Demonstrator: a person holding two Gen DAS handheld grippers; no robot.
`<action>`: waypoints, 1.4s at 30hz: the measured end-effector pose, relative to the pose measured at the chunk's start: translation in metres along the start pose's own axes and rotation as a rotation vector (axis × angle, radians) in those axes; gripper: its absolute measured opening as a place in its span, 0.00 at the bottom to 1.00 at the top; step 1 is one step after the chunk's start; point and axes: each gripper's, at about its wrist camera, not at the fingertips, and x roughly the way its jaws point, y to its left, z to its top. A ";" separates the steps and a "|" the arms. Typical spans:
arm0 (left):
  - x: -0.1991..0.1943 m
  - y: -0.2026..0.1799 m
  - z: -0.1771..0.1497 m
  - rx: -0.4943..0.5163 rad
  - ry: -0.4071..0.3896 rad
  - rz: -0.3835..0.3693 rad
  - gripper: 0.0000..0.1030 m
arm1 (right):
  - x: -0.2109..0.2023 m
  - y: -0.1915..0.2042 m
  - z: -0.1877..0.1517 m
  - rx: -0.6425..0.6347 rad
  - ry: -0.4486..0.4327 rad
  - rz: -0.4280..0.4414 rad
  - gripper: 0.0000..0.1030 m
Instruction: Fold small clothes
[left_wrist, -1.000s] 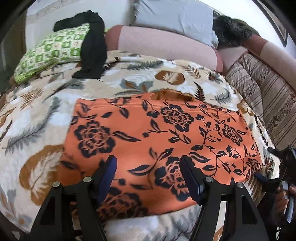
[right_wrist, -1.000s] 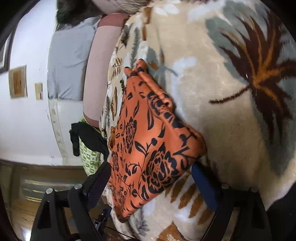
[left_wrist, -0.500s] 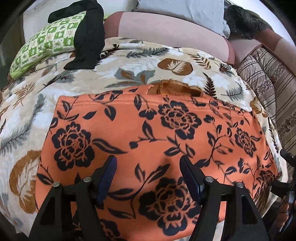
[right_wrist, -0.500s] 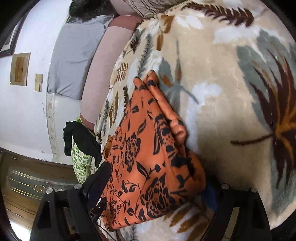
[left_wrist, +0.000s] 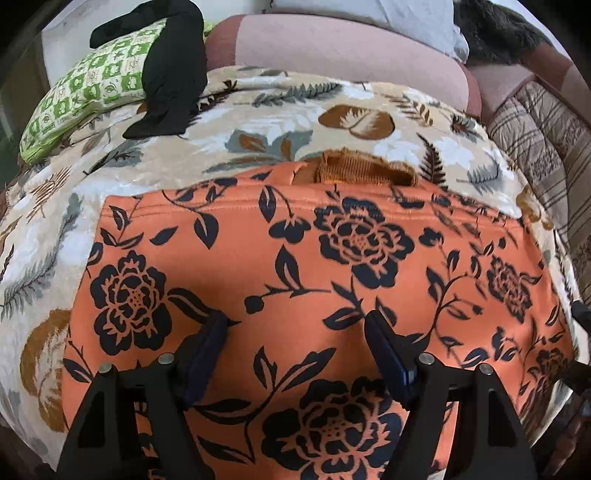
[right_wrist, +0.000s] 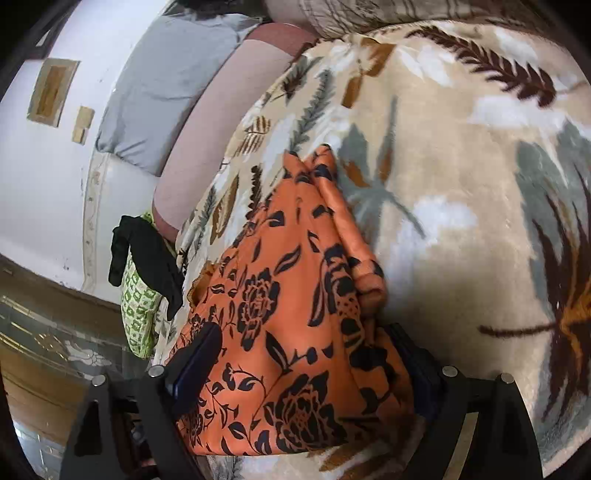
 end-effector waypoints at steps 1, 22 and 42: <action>0.000 -0.001 0.001 0.005 -0.007 0.003 0.75 | 0.001 0.002 0.001 -0.015 -0.004 -0.004 0.88; 0.017 0.001 -0.019 0.091 0.005 0.101 0.82 | 0.019 -0.001 0.009 -0.087 0.063 -0.103 0.74; -0.123 0.165 -0.054 -0.347 -0.294 0.032 0.82 | 0.022 0.236 -0.045 -0.445 0.121 0.159 0.19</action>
